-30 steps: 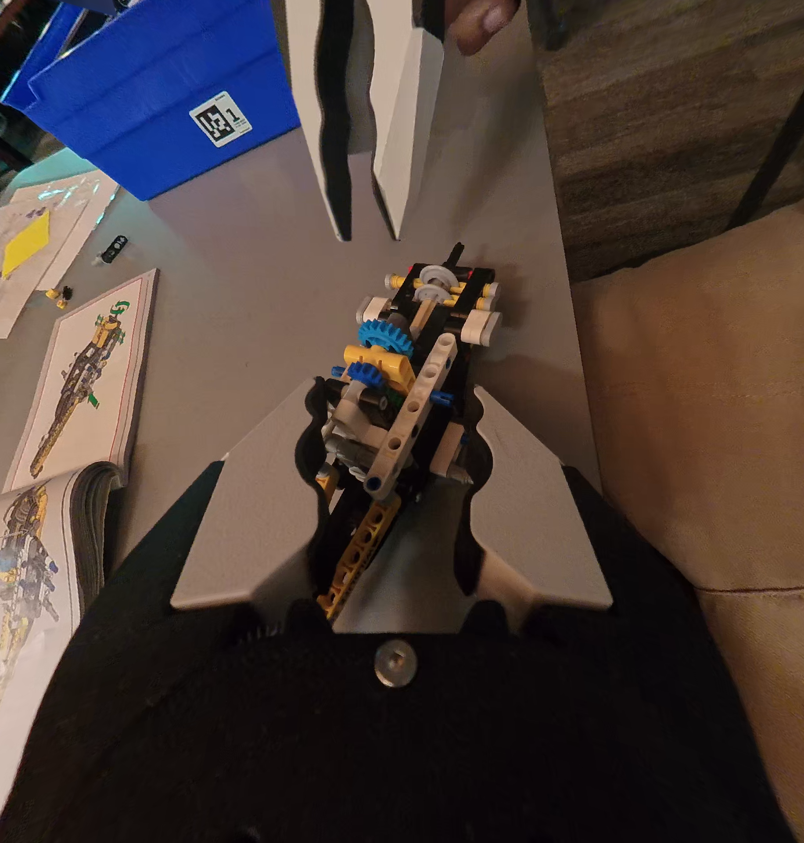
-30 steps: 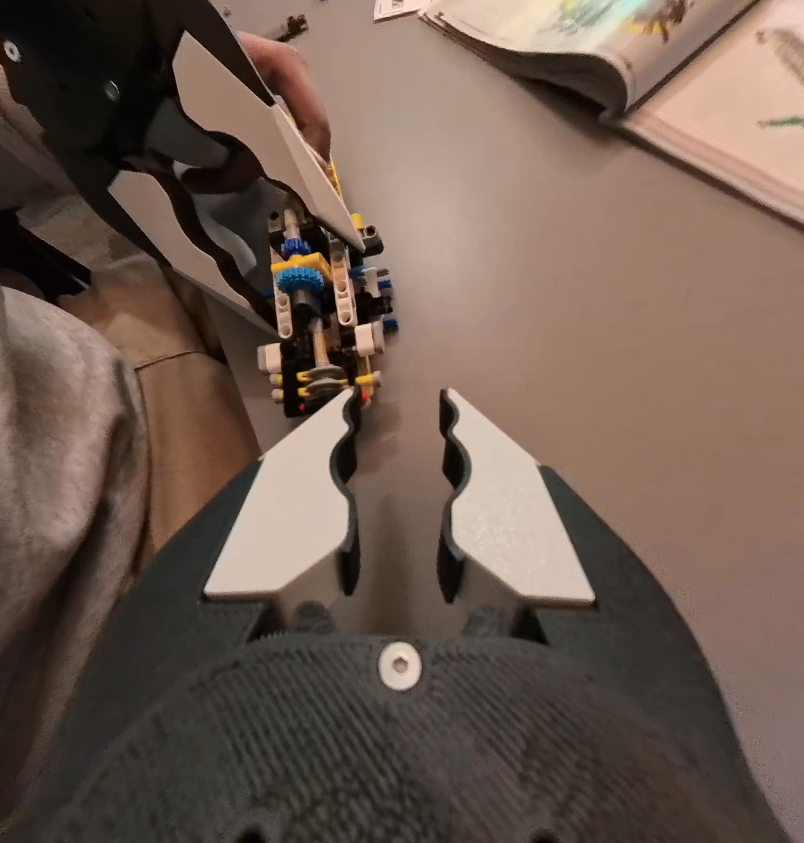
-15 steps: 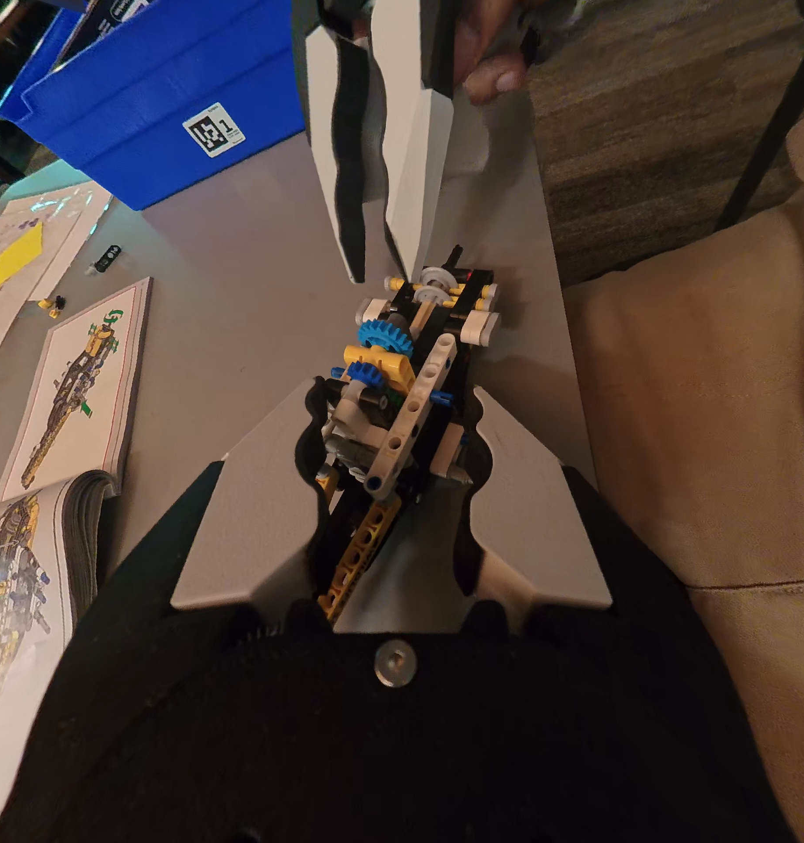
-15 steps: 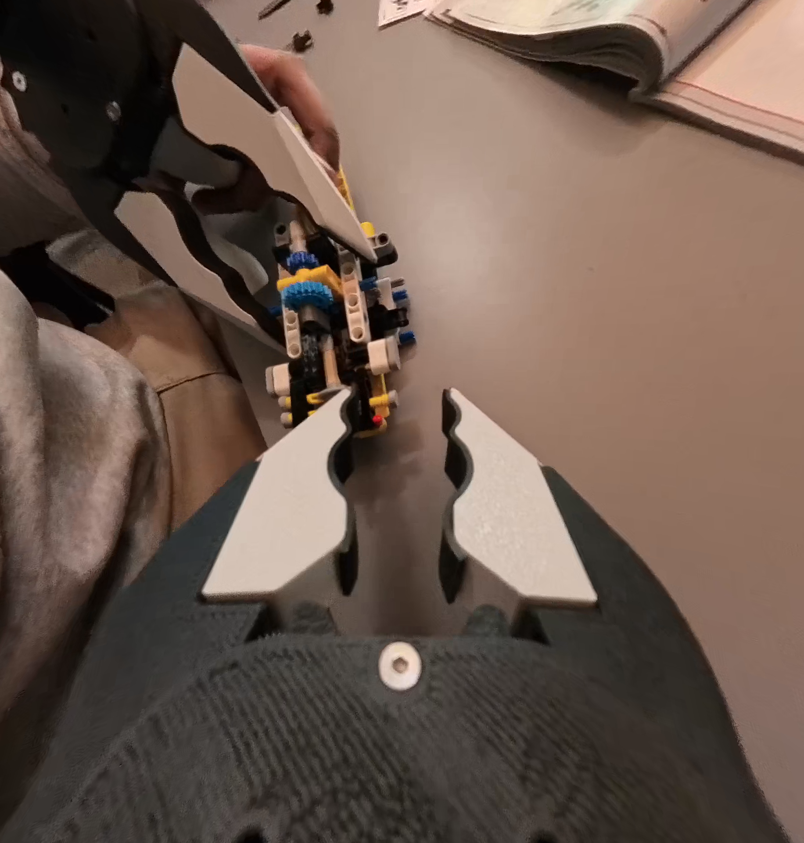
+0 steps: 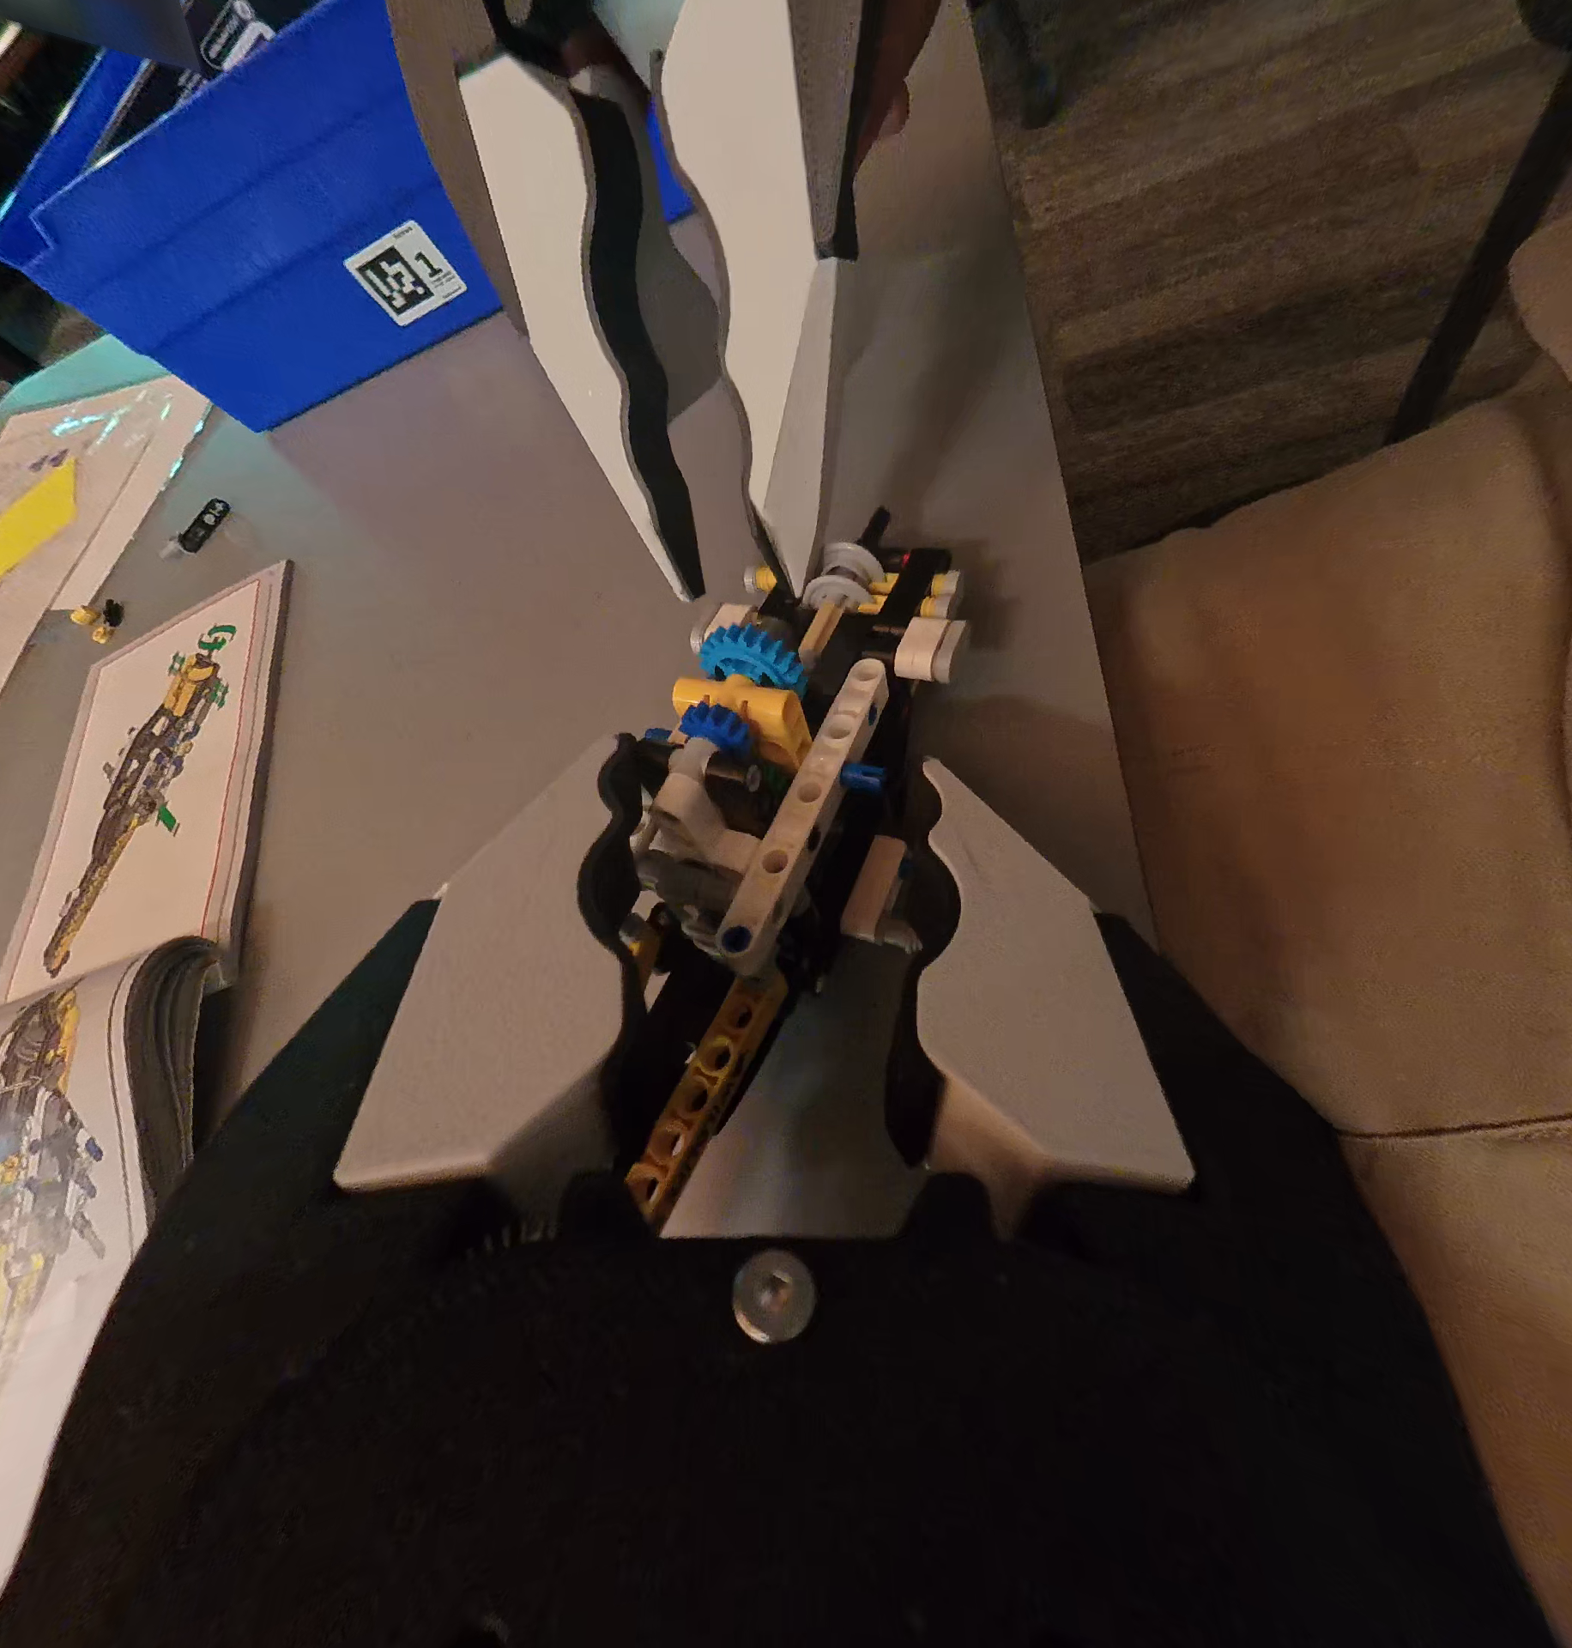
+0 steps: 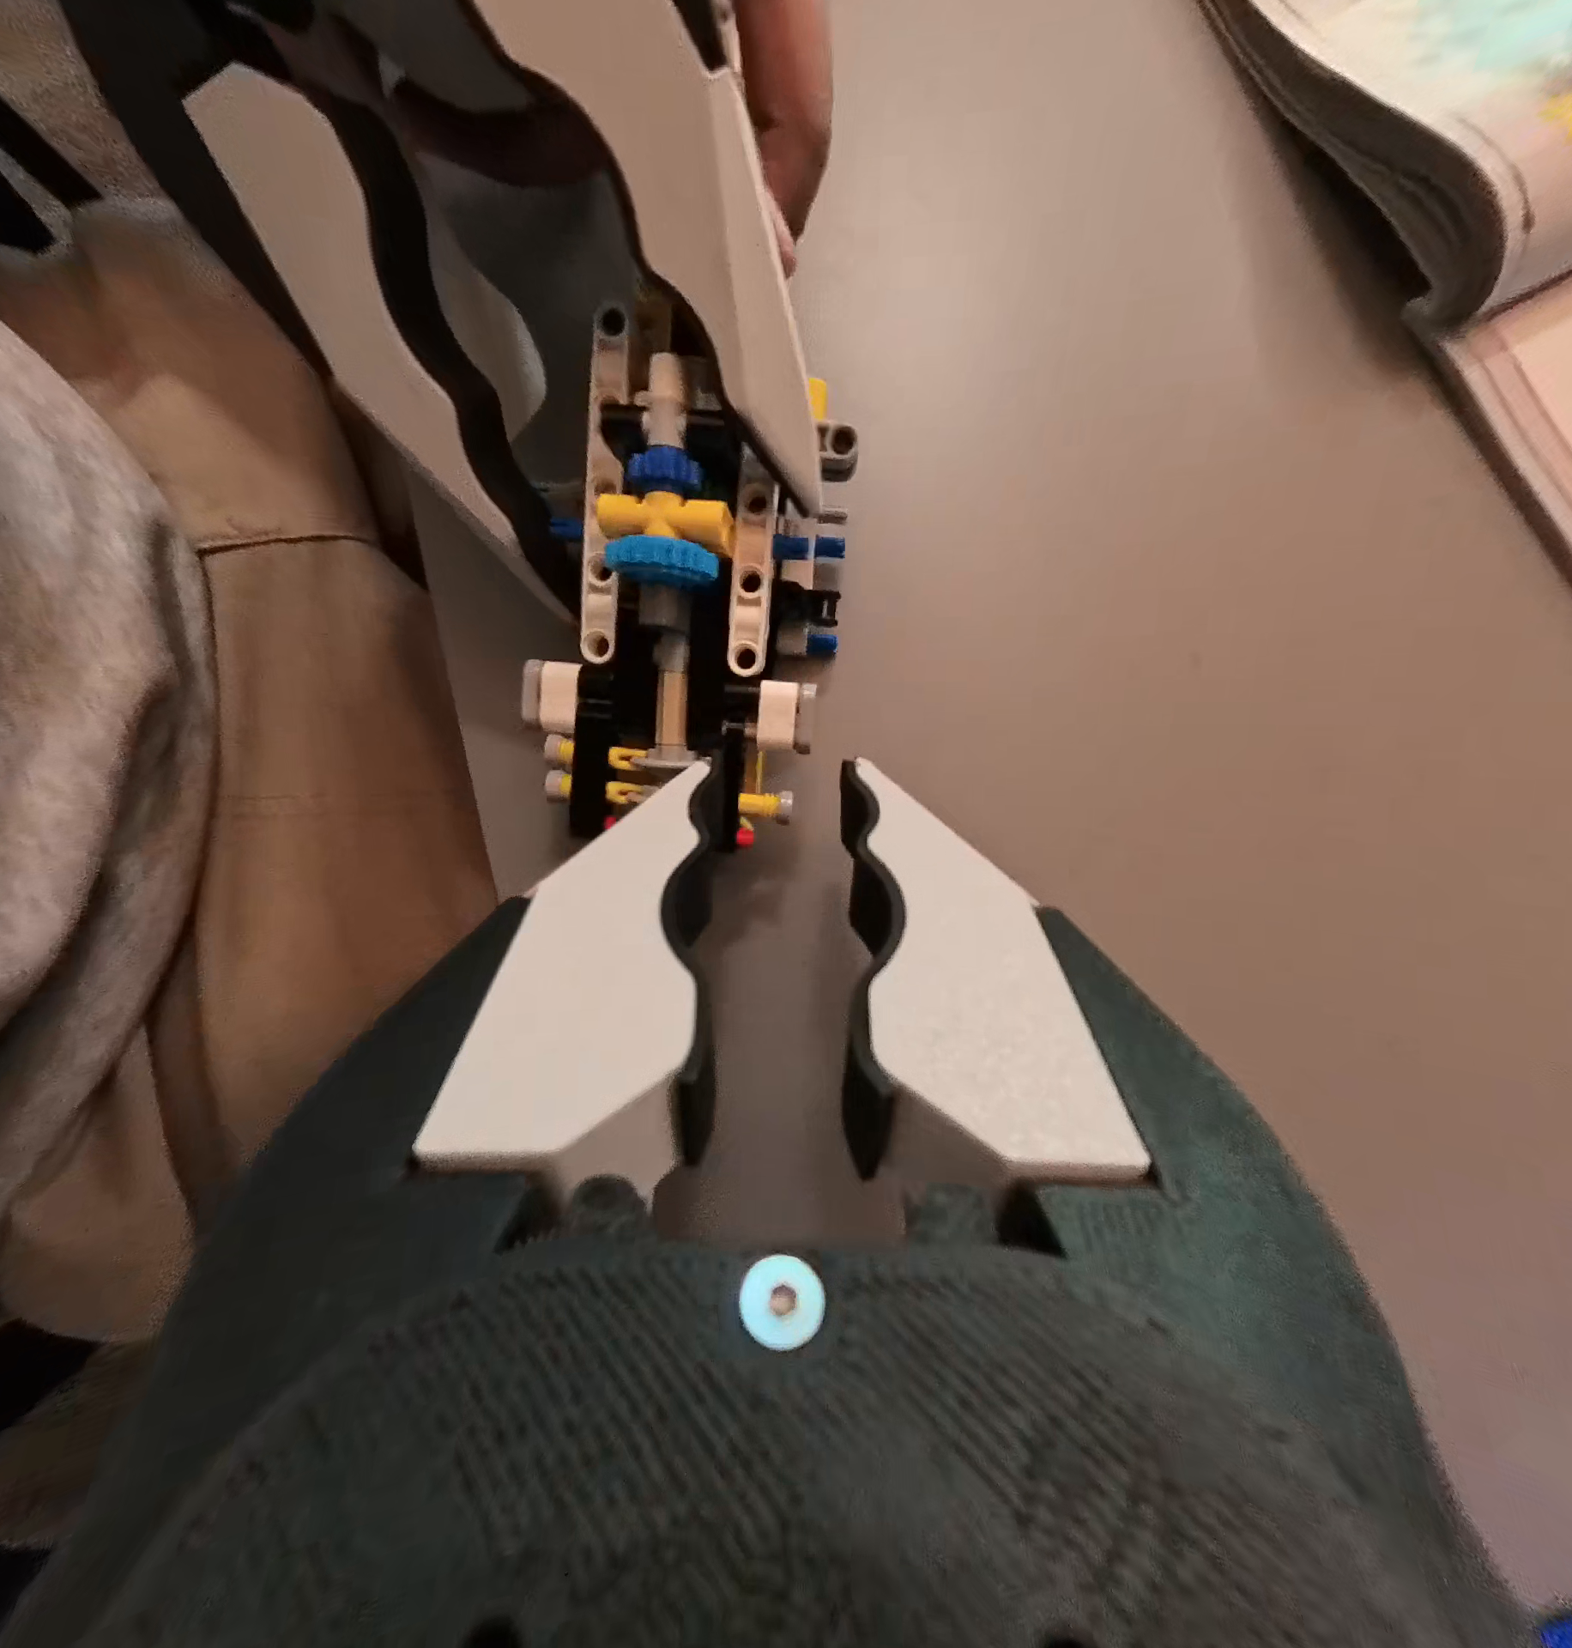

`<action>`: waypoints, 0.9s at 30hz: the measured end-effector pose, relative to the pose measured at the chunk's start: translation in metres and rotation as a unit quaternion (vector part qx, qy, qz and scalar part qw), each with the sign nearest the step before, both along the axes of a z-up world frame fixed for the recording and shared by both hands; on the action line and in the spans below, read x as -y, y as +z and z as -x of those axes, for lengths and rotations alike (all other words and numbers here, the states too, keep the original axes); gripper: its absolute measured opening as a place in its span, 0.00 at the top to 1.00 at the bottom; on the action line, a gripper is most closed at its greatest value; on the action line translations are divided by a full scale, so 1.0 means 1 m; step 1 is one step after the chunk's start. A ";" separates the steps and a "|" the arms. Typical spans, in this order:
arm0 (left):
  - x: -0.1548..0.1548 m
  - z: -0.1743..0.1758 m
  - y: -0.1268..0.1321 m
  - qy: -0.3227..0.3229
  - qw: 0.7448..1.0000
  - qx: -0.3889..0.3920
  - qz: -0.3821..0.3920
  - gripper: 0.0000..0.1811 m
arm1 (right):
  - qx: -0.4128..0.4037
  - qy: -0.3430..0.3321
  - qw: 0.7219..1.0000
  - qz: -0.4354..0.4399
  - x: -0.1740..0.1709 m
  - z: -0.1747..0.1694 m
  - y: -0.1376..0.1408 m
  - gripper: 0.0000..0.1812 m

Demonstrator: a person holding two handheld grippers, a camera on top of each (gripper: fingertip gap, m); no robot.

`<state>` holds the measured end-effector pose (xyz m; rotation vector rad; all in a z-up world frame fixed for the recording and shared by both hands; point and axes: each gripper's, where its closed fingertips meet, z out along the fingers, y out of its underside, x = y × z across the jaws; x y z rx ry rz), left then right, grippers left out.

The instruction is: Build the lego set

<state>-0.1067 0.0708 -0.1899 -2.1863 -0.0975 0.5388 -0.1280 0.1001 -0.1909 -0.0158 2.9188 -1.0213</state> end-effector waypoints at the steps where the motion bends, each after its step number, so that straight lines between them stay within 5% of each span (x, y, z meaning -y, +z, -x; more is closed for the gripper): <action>1: 0.001 0.000 0.000 0.000 1.000 0.001 -0.001 0.68 | -0.012 0.006 1.000 0.002 0.001 0.000 0.001 0.86; 9: 0.002 0.000 0.000 -0.005 1.000 0.008 -0.011 0.68 | -0.045 0.074 0.996 0.032 0.004 -0.005 0.003 0.90; 16: 0.002 0.000 0.000 -0.008 1.000 0.010 -0.012 0.68 | -0.018 0.057 0.998 0.031 0.005 0.001 0.002 0.83; 27: 0.003 0.000 0.000 -0.009 1.000 0.013 -0.014 0.68 | -0.003 0.102 0.994 0.045 0.005 -0.006 0.003 0.90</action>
